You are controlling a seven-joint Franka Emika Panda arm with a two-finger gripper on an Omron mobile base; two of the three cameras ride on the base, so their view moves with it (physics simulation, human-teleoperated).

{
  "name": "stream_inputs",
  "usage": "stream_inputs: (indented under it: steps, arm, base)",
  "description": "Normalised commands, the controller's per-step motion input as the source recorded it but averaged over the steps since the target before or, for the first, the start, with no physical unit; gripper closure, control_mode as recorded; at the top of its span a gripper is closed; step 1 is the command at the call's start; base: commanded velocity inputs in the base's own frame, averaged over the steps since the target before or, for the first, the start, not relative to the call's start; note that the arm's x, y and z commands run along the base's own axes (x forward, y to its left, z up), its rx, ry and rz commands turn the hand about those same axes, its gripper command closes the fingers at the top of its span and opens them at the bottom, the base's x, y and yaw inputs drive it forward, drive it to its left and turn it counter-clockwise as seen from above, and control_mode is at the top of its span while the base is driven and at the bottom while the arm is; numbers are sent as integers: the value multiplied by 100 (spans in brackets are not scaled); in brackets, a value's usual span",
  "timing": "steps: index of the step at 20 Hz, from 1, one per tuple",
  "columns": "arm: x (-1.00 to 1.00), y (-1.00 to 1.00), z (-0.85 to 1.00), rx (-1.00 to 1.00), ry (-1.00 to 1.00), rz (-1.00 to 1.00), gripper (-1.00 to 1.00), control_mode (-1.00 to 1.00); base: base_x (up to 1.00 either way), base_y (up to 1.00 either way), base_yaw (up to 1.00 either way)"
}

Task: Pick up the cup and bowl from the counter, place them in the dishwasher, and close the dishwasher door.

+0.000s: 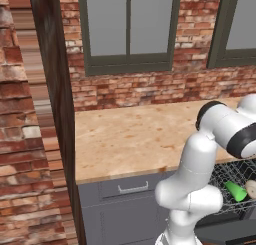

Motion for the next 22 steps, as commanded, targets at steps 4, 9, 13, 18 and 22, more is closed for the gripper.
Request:
stream_inputs:
  steps: [4, 9, 13, 18, 22]
  arm:
    - [-35, -14, 1, 17, 0, 7, -100, -100]
    - [-61, -21, -16, 8, -2, 11, -100, -100]
    - [-64, -19, -31, 0, -5, 13, -100, -100]
    - [-56, -6, -45, 0, -9, 12, -100, -100]
    - [-43, 0, -39, 0, -12, 10, -100, -100]
  base:
    - [0, 0, 0]
    - [0, 0, 0]
    - [0, 0, 0]
    - [0, 0, 0]
    - [0, 0, 0]
